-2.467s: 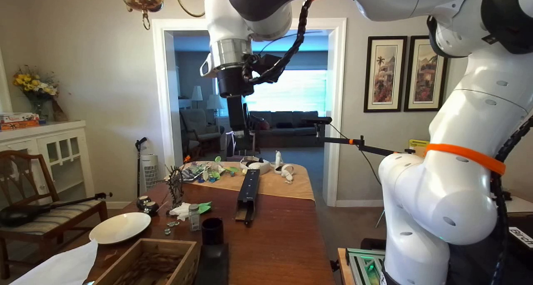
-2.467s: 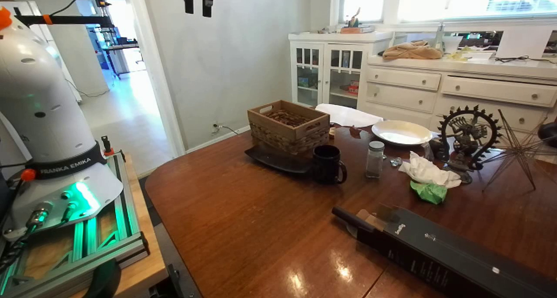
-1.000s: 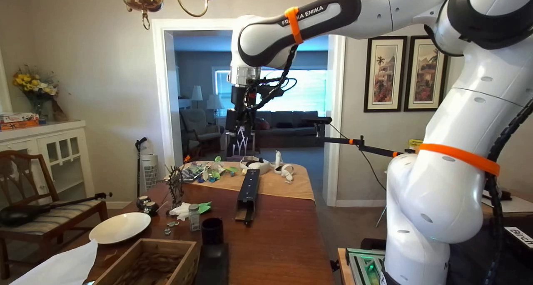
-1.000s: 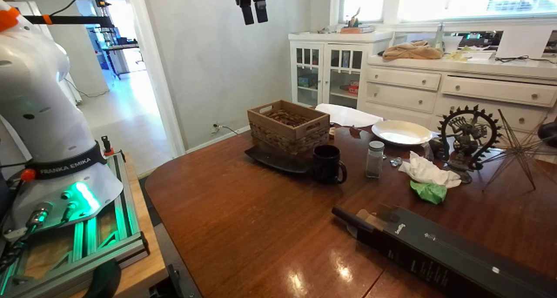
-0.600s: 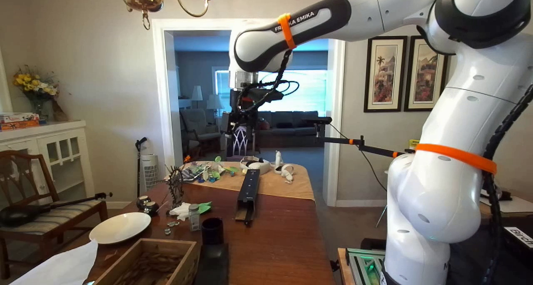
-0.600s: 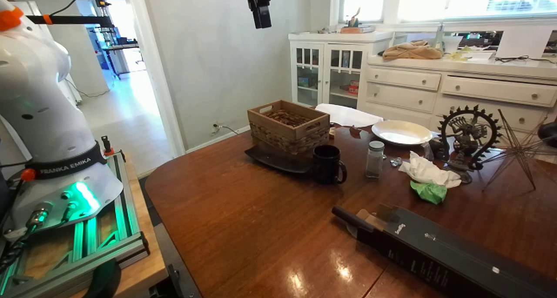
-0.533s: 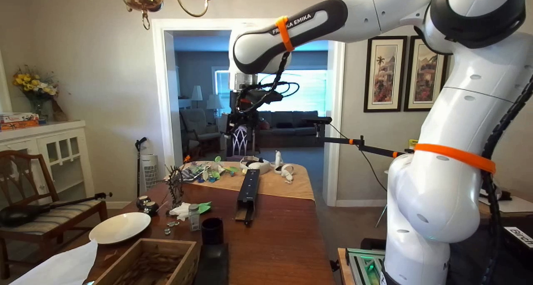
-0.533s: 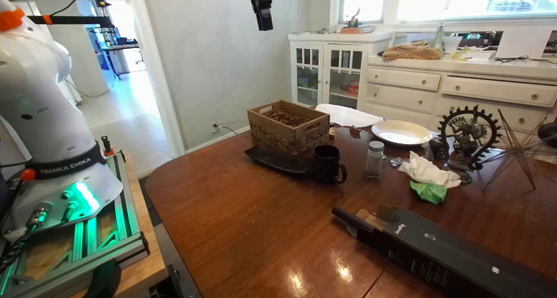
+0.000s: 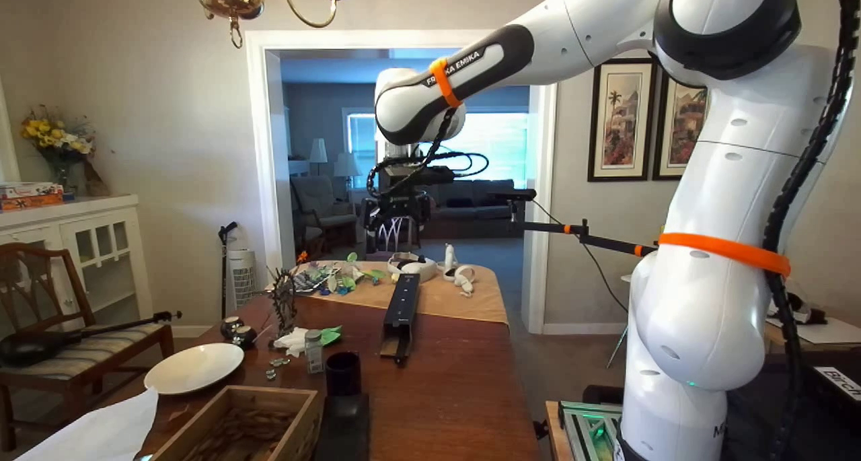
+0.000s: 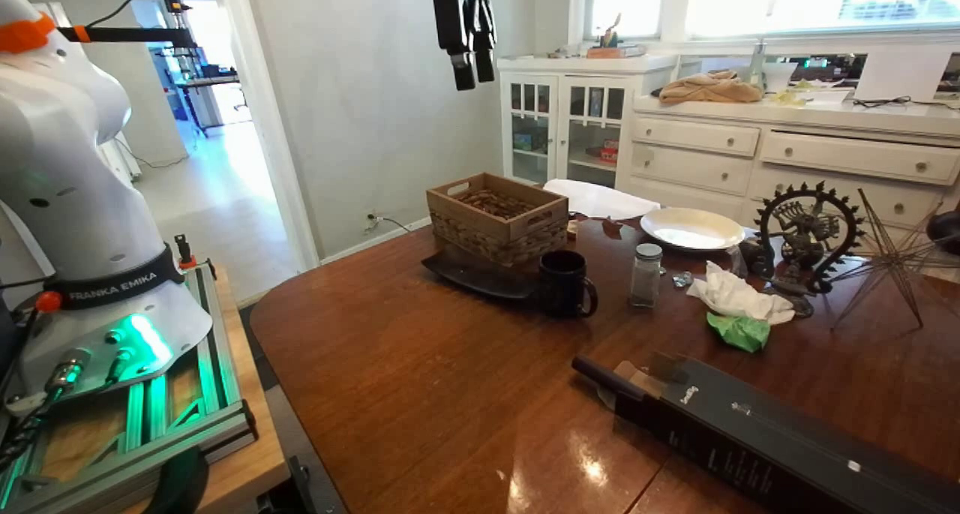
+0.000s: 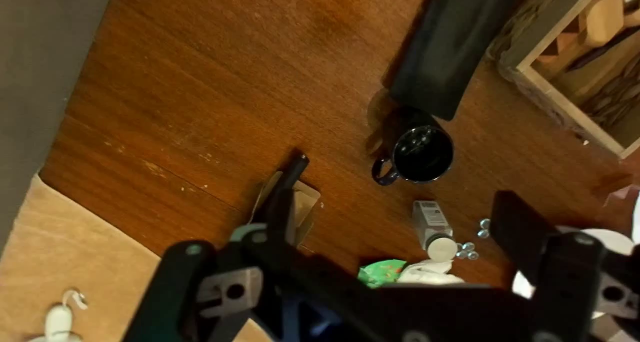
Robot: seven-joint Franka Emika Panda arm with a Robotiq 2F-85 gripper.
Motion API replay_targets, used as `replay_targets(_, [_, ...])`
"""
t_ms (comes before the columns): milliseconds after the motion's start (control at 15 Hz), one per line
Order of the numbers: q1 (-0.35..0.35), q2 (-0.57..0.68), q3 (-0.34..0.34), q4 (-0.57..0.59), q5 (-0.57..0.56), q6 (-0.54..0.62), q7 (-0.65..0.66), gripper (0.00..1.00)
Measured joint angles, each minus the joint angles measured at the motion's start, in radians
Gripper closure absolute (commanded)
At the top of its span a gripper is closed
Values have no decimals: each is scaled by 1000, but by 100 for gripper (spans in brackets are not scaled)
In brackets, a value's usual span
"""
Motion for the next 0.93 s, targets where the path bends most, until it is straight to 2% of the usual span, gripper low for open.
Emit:
replay_targets(200, [-29,14,-9,0,0,6,118,0])
replay_targets(400, [-44,32,-27,1,0,16,175,0])
replay_targets(733, [-62,81,-60,-10,-14,153,186,0])
replay_targets(933, [-66,99,-64,-10,-19,179,187,0])
